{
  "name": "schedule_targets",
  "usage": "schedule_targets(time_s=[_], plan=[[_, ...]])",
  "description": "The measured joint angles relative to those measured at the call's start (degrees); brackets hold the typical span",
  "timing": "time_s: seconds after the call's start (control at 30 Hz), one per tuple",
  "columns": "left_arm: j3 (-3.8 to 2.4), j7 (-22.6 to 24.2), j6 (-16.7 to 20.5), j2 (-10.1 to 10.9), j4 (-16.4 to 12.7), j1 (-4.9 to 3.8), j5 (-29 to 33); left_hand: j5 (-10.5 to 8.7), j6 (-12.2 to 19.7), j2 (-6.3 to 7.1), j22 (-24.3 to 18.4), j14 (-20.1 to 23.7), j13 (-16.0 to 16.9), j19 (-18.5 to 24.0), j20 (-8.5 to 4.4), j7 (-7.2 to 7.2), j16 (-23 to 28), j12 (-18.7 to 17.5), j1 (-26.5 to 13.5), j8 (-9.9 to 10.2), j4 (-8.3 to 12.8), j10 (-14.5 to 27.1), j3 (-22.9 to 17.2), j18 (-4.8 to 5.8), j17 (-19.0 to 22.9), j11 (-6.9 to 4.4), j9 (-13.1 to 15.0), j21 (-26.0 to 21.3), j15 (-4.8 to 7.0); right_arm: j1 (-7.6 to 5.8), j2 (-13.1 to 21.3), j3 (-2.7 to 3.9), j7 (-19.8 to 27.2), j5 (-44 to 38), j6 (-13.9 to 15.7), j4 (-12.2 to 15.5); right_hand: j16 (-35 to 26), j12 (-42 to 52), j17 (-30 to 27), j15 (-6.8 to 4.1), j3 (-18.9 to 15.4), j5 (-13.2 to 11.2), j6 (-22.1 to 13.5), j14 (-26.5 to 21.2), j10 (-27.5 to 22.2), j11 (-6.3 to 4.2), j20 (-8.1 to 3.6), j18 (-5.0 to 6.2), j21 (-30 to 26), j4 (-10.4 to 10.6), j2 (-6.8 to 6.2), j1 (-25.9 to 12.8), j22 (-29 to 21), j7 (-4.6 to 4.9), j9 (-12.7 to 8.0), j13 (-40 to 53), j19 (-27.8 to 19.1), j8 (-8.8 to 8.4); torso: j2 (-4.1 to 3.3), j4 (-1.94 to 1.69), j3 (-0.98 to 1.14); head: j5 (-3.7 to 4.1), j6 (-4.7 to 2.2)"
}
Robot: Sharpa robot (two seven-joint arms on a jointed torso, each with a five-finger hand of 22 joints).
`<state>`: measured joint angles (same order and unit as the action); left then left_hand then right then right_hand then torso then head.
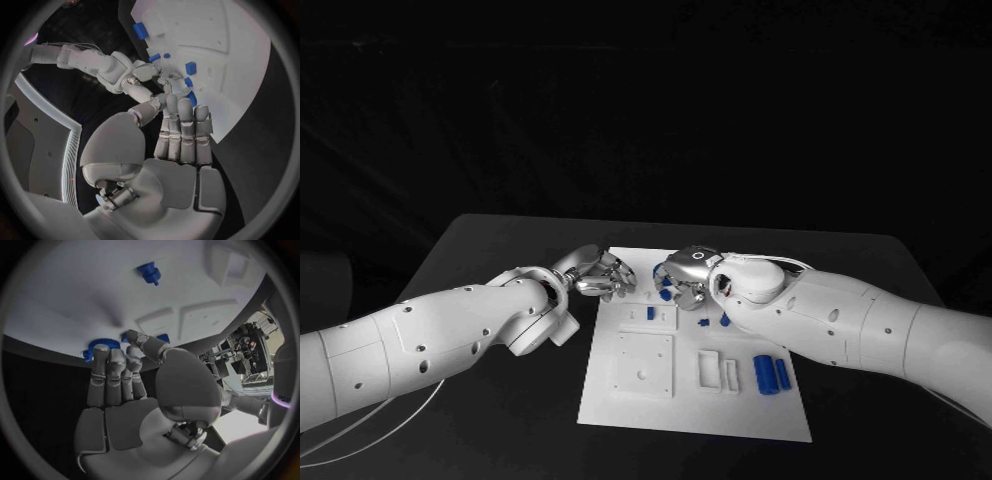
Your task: Assemble the parts on the task board
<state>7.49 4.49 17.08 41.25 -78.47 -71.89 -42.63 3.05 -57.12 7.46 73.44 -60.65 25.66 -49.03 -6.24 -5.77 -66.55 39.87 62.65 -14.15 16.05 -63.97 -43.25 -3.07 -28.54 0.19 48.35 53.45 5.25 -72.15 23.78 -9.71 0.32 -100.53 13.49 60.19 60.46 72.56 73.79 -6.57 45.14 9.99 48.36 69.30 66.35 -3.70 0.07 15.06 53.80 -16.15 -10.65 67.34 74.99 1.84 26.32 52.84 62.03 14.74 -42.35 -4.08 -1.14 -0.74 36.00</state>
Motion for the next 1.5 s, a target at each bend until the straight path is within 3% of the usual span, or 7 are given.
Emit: schedule_targets(time_s=[0.57,0.63,0.8,0.9,0.97,1.2,1.5], plan=[[0.0,-0.1,0.0,0.1,-0.2,-0.21,0.2,0.0,0.2,0.0,0.0,0.2,-0.3,0.2,0.2,-0.13,0.2,-0.4,0.0,0.2,-0.3,0.0,0.3,0.0,0.0,0.0,-0.1,-0.2,-0.22,0.01,-0.5,-0.42,0.6,-0.2,-0.9,-1.1,0.6,0.0,-0.1,0.01,0.9,-1.1,0.0,0.0,0.0,0.01,0.01,-0.01,0.6,0.0,-0.27,-0.3,0.0,0.02,0.1,0.3,0.0,0.32,-0.07,0.02,-0.07,-0.17,0.28],[0.0,-0.2,0.0,0.1,-0.2,-0.22,0.2,0.0,0.4,0.0,0.0,0.2,-0.3,0.2,0.2,-0.32,0.2,-0.4,0.0,0.2,-0.3,0.0,0.3,0.0,0.0,0.0,-0.1,-0.2,-0.22,0.01,-0.5,-0.43,0.6,-0.2,-0.9,-1.1,0.8,0.0,-0.1,0.05,1.1,-1.3,0.7,-0.3,0.0,0.03,-0.18,-0.03,0.6,-0.2,-0.05,-0.6,0.0,0.73,0.2,0.5,-0.2,0.91,-0.03,0.02,-0.07,-0.18,0.34],[-0.01,-0.2,0.0,0.1,-0.2,-0.24,0.2,0.0,0.4,0.0,0.0,0.2,-0.4,0.2,0.2,-0.27,0.2,-0.4,0.0,0.2,-0.3,0.0,0.3,0.0,0.0,0.01,-0.1,-0.2,-0.23,0.01,-0.4,-0.43,0.7,0.1,-0.8,-1.2,1.1,0.2,-0.3,0.02,1.0,-1.8,2.4,-0.4,-0.5,1.58,-0.18,-0.44,1.0,-0.3,0.1,-1.3,0.0,2.2,0.5,0.8,-0.2,1.88,0.01,0.07,-0.07,-0.2,0.38],[-0.01,-0.2,0.0,0.1,-0.2,-0.24,0.3,0.0,0.4,0.0,0.1,0.2,-0.4,0.2,0.2,-0.26,0.2,-0.4,0.0,0.2,-0.3,0.2,0.3,0.0,0.0,0.2,-0.1,-0.2,-0.23,0.01,-0.4,-0.43,0.8,0.6,-0.7,-1.2,1.4,0.5,-0.4,0.03,0.2,-3.2,2.9,-0.4,-0.4,2.47,-0.18,-0.63,1.2,-0.2,1.02,-2.2,0.0,2.68,0.8,1.0,-0.2,2.83,0.01,0.09,-0.06,-0.14,0.36],[-0.01,-0.3,-0.1,0.1,-0.2,-0.24,0.3,0.0,0.4,-0.23,0.1,0.2,-0.5,0.2,0.2,-0.26,0.2,-0.4,-0.2,0.2,-0.5,0.2,0.5,0.0,0.0,0.2,-0.1,-0.4,-0.23,0.01,-0.4,-0.43,0.9,0.9,-0.7,-1.1,1.4,0.6,-0.5,0.21,-0.4,-5.3,4.5,-0.6,-0.5,3.0,-0.18,-0.95,1.4,0.1,1.84,-3.5,0.0,3.13,1.0,1.1,-0.2,3.52,0.01,0.09,-0.05,-0.09,0.33],[-0.01,-0.3,-0.1,0.1,-0.2,-0.24,0.3,0.0,0.6,-0.24,0.1,0.2,-0.5,0.2,0.2,-0.43,0.3,-0.7,-0.2,0.4,-0.5,0.2,0.5,0.0,0.0,0.21,-0.1,-0.4,-0.24,-0.01,-0.5,-0.43,1.1,1.8,-0.4,-1.0,1.8,0.8,-0.6,0.36,-1.2,-7.1,5.2,-0.7,-0.6,3.51,-0.17,-1.02,1.4,0.9,2.73,-5.6,0.0,2.71,1.1,1.3,-0.2,4.06,0.01,0.09,-0.05,0.05,0.28],[-0.01,-0.5,-0.2,0.1,-0.2,-0.25,0.3,0.0,0.7,-0.24,0.1,0.4,-0.6,0.3,0.08,-0.42,0.4,-0.7,-0.2,0.4,-0.5,0.2,0.5,0.0,0.0,0.22,-0.2,-0.4,-0.43,0.0,0.0,-0.43,1.1,2.5,-0.3,-0.8,1.8,0.8,-0.7,0.54,-1.1,-7.1,4.9,-0.9,-0.6,3.51,-0.62,-0.87,1.7,-0.2,2.15,-5.0,0.0,2.96,0.8,1.3,-0.4,3.67,0.01,0.09,-0.05,0.1,0.4]])
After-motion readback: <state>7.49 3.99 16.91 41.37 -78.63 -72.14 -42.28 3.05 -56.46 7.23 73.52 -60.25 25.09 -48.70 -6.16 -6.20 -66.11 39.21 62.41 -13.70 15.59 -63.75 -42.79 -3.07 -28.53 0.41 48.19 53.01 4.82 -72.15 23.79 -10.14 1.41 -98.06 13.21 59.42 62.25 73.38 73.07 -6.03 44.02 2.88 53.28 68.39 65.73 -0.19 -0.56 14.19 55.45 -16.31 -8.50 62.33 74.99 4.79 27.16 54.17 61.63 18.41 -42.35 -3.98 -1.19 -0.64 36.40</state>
